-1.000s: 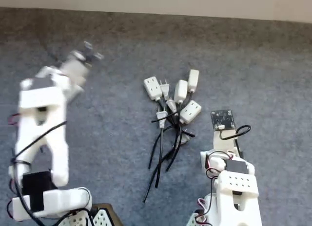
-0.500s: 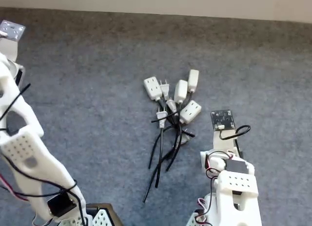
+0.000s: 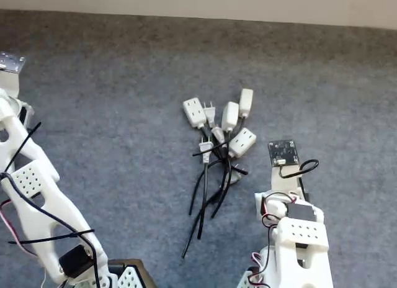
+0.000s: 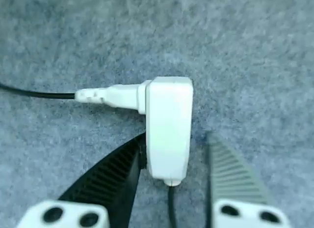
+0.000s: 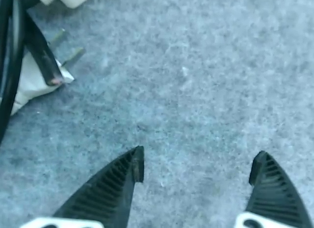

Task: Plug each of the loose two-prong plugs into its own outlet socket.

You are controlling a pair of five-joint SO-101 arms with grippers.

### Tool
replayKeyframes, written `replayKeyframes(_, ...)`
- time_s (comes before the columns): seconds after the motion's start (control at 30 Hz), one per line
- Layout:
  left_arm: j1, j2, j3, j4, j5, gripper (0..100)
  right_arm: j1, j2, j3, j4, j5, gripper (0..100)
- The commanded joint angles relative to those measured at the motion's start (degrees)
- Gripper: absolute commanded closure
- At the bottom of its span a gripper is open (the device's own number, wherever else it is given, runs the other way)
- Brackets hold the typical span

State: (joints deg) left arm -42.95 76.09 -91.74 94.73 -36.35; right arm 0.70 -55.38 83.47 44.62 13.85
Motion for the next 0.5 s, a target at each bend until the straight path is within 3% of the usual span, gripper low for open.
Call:
replayKeyframes(0.0,0.0,-4.9,-3.6,3.3,1.0,63,0.4,-0.8,-0.3,-1.0,-0.5,67.0)
replayKeyframes(0.23,2.8,-13.9,-3.4,5.5,1.1,61,0.4,-0.8,-0.3,-1.0,-0.5,67.0)
replayKeyframes(0.47,13.0,-24.6,-3.2,5.7,11.7,61,0.6,-0.9,-0.5,-1.0,-0.8,67.0)
